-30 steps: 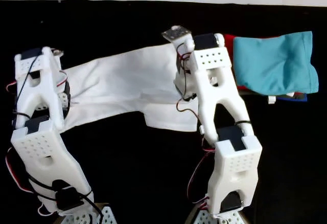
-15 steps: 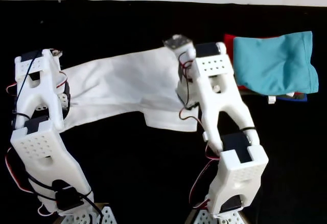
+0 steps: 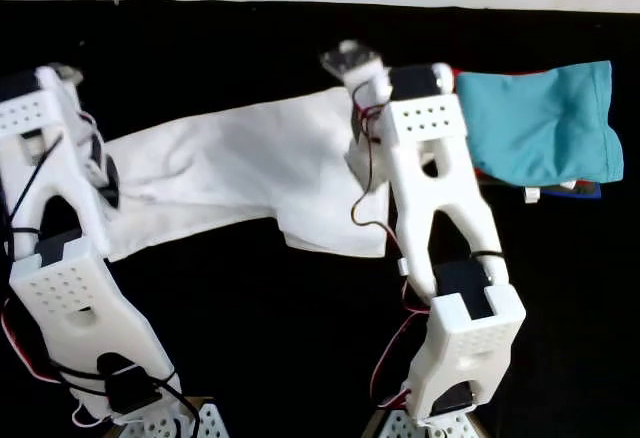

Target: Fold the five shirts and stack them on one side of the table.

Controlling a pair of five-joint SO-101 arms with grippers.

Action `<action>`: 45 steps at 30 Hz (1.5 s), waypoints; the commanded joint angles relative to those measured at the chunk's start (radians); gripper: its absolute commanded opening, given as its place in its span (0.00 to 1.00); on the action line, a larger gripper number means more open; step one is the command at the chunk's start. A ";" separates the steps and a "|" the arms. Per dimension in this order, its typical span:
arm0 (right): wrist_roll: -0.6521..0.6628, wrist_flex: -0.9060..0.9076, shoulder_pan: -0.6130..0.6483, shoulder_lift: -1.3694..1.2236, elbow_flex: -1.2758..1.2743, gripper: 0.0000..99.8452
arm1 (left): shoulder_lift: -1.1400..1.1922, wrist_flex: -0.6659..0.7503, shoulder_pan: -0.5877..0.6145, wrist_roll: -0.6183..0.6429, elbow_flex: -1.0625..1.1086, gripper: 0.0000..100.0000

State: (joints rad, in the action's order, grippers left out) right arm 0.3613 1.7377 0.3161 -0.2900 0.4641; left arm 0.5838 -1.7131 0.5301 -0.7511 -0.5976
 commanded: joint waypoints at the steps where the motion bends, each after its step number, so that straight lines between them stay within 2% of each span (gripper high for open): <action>1: 0.005 0.008 -0.005 0.044 0.157 0.20 | -0.054 -0.034 0.001 -0.018 -0.153 0.16; 3: 0.005 -0.047 0.016 0.042 0.136 0.20 | -0.044 -0.029 -0.031 0.020 -0.148 0.13; 6: 0.005 -0.113 0.048 0.016 0.077 0.14 | 0.030 0.006 -0.090 0.064 -0.108 0.01; 13: 0.005 -0.154 0.065 -0.104 0.033 0.11 | 0.231 0.021 -0.091 0.072 -0.091 0.03; 17: 0.005 -0.156 0.064 -0.134 0.033 0.11 | 0.216 -0.040 -0.062 0.060 -0.093 0.03; 23: 0.005 -0.163 0.068 -0.148 0.033 0.11 | 0.090 -0.055 -0.013 -0.097 0.004 0.03; 25: 0.005 -0.171 0.068 -0.148 0.033 0.11 | 0.065 -0.054 -0.013 -0.106 0.016 0.03; 28: 0.005 -0.196 0.070 -0.148 0.028 0.11 | 0.038 -0.046 -0.030 -0.043 -0.030 0.03; 32: 0.003 -0.249 0.070 -0.150 0.024 0.11 | 0.042 0.091 -0.041 0.152 -0.124 0.03; 34: -0.026 -0.274 0.070 -0.151 0.022 0.11 | 0.077 0.144 -0.056 0.209 -0.125 0.03; 40: -0.080 -0.321 0.067 -0.228 0.002 0.11 | 0.272 0.236 -0.073 0.210 -0.122 0.03; 45: -0.080 -0.318 -0.002 -0.343 0.010 0.11 | 0.306 0.327 0.021 0.206 -0.124 0.03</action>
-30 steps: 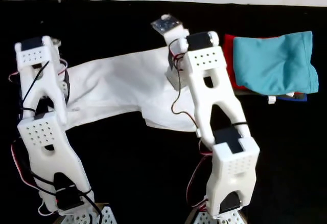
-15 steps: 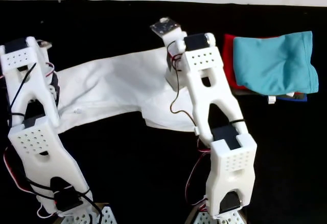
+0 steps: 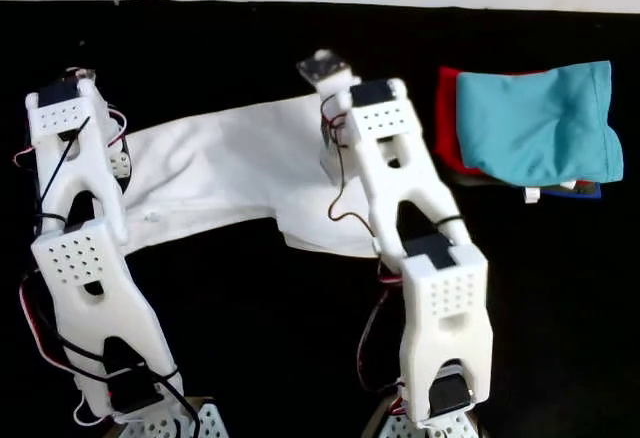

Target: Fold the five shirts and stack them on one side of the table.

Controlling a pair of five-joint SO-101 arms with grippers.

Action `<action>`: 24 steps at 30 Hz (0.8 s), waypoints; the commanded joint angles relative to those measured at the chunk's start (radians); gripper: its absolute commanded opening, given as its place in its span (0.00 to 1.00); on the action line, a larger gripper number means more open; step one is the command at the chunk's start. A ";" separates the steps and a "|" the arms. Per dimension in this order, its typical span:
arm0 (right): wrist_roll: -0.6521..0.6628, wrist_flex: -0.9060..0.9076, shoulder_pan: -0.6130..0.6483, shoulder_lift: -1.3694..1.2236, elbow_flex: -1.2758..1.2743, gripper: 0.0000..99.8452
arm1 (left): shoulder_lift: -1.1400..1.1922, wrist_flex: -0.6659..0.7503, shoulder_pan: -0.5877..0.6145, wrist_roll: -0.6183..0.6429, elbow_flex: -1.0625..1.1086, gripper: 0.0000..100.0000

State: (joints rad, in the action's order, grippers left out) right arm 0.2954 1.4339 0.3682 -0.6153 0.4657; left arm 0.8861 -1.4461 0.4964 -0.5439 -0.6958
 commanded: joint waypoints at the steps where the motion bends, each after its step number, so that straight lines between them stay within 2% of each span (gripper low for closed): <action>1: -0.014 -0.019 -0.074 -0.030 0.010 0.11 | 0.005 0.066 0.073 -0.003 -0.041 0.03; 6: 0.038 -0.013 -0.143 -0.062 0.010 0.11 | 0.013 0.068 0.120 -0.084 -0.093 0.03; 10: 0.049 0.035 -0.147 -0.027 0.012 0.11 | -0.001 0.051 0.114 -0.089 -0.096 0.03; 20: 0.044 0.094 -0.036 0.197 0.007 0.11 | -0.136 -0.310 0.035 -0.087 -0.262 0.03; 24: 0.043 0.094 0.002 0.222 0.008 0.11 | -0.237 -0.330 0.012 -0.086 -0.196 0.03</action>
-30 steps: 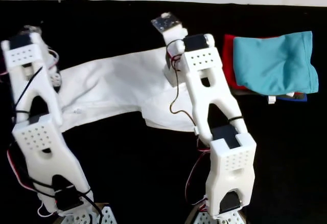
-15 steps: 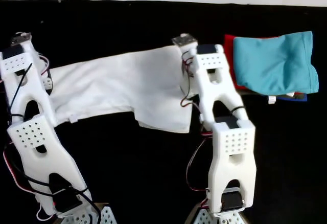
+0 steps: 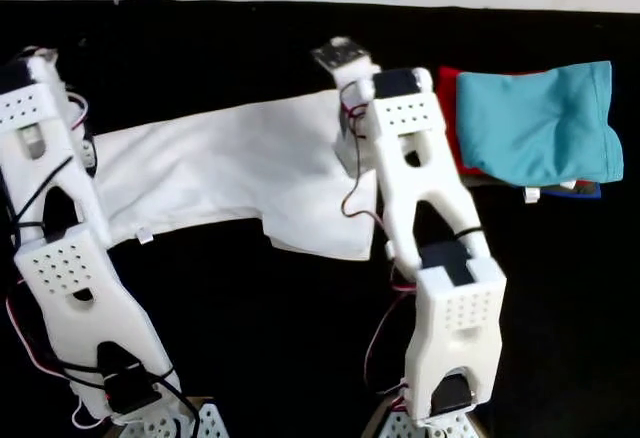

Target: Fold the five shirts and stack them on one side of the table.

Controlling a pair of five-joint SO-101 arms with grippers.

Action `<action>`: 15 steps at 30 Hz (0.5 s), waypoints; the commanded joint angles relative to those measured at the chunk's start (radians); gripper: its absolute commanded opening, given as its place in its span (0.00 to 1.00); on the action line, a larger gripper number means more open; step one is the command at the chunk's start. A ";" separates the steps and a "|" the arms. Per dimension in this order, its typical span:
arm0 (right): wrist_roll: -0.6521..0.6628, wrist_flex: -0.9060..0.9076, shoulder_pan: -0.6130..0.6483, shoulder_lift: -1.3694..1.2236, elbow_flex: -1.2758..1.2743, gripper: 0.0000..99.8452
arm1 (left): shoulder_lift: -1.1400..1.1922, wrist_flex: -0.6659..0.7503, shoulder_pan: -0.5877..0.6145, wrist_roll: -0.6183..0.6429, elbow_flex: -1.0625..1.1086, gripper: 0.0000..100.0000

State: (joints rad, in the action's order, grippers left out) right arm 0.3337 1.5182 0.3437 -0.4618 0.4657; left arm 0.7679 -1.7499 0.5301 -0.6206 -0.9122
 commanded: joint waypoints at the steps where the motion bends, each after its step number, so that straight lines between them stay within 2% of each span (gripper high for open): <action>1: 0.005 0.010 0.033 0.068 0.008 0.11 | -0.148 -0.026 -0.036 -0.009 0.074 0.03; 7: 0.005 0.001 0.058 0.067 0.008 0.11 | -0.285 0.009 -0.087 -0.052 0.501 0.03; 11: 0.005 0.001 0.053 0.067 0.005 0.11 | -0.326 0.218 -0.028 -0.078 0.713 0.03; 15: 0.009 0.001 0.051 0.064 -0.001 0.11 | -0.328 0.393 0.051 -0.135 0.828 0.03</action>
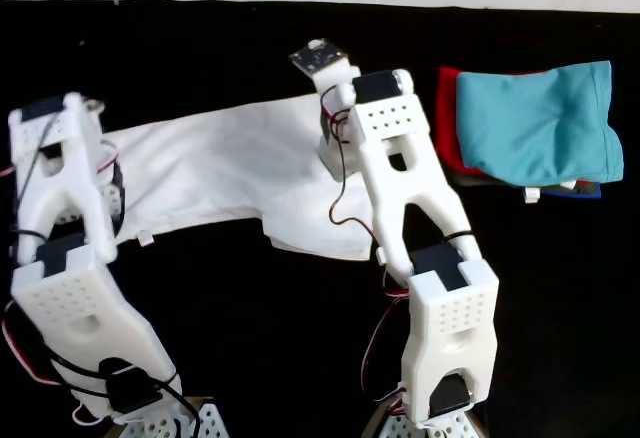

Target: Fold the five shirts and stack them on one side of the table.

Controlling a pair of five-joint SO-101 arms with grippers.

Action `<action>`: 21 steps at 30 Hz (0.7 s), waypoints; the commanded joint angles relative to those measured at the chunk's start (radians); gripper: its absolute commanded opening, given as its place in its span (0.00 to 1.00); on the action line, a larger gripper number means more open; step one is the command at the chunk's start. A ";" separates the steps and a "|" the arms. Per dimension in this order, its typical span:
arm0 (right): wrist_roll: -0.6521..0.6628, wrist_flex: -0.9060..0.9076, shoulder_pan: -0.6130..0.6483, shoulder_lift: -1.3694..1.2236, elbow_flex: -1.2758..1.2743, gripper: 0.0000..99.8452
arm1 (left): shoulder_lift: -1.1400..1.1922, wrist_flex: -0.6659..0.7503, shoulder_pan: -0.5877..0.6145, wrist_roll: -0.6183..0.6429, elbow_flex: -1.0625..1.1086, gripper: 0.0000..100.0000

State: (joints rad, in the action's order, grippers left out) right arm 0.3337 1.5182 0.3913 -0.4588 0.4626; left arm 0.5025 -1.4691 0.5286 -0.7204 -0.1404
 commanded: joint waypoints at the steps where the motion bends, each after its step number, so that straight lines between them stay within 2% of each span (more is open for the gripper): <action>1: 0.009 0.001 0.004 0.054 0.002 0.11 | -0.062 0.137 0.071 -0.044 0.071 0.03; 6: 0.011 -0.007 -0.018 -0.028 0.012 0.11 | -0.071 0.155 0.108 -0.052 0.088 0.03; 15: 0.005 0.005 -0.053 -0.027 0.111 0.11 | -0.177 -0.049 0.067 -0.046 -0.044 0.03; 21: 0.012 0.203 0.038 0.024 0.165 0.11 | -0.259 -0.058 -0.005 -0.021 -0.082 0.03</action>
State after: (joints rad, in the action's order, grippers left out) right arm 0.3337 1.6210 0.3713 -0.5079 0.5777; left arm 0.3107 -1.5290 0.5639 -0.7541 -0.1880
